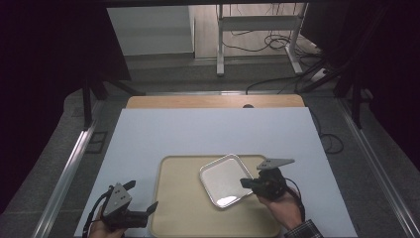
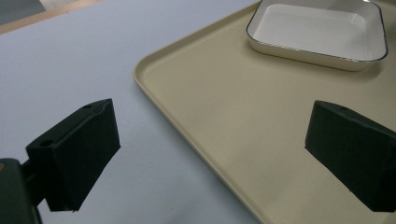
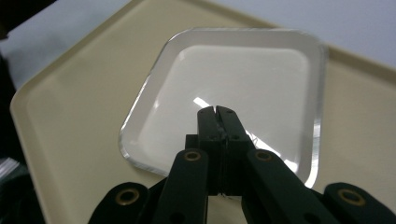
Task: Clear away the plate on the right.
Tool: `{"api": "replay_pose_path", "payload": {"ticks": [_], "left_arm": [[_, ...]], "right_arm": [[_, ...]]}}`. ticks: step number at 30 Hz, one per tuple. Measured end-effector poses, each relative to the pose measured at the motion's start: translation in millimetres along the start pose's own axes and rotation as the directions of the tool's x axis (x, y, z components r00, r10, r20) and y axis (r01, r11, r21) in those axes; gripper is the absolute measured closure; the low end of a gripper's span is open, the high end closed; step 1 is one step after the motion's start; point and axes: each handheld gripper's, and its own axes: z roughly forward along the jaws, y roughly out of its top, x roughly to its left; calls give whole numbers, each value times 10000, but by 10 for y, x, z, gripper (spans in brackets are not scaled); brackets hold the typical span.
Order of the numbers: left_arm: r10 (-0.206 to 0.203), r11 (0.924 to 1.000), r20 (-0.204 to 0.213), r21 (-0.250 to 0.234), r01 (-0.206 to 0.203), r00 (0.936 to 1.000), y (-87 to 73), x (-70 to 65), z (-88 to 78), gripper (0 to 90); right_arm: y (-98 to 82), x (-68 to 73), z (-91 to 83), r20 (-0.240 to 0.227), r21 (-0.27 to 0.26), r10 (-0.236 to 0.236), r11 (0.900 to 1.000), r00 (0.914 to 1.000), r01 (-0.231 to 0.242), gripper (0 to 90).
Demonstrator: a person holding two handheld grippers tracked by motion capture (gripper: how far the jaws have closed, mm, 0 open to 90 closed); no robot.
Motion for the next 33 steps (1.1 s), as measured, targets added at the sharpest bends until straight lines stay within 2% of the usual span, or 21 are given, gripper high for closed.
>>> {"api": "replay_pose_path", "payload": {"ticks": [2,3,4,7,8,14,21,33], "left_arm": [[-29,10000,42,-46,29,10000,-2,5,-4,19],[-29,10000,42,-46,29,10000,-2,5,-4,17],[-34,10000,58,-83,34,10000,-4,5,-7,16],[-2,9999,38,-105,3,10000,-4,0,-9,15],[30,9999,-12,-115,-31,10000,-4,-4,-10,15],[-70,9996,-93,-277,67,9999,-13,-2,-26,16],[131,9996,-139,-246,-134,9998,-10,-20,-24,15],[18,9998,-108,-211,-20,9999,-10,-12,-18,16]], "right_arm": [[-29,94,19,-116,163,-251,9995,9996,253,900],[-29,94,19,-116,163,-251,9995,9996,253,900],[-61,184,36,-257,335,-480,9982,9985,489,900],[-91,235,54,-347,434,-651,9968,9973,666,900],[-131,285,81,-472,632,-769,9948,9959,799,900],[-187,303,179,-819,1101,-957,9884,9920,1045,898],[-230,317,305,-849,1596,-1283,9771,9881,1405,900],[-165,408,490,-1213,1594,-1502,9727,9812,1686,899]]}}
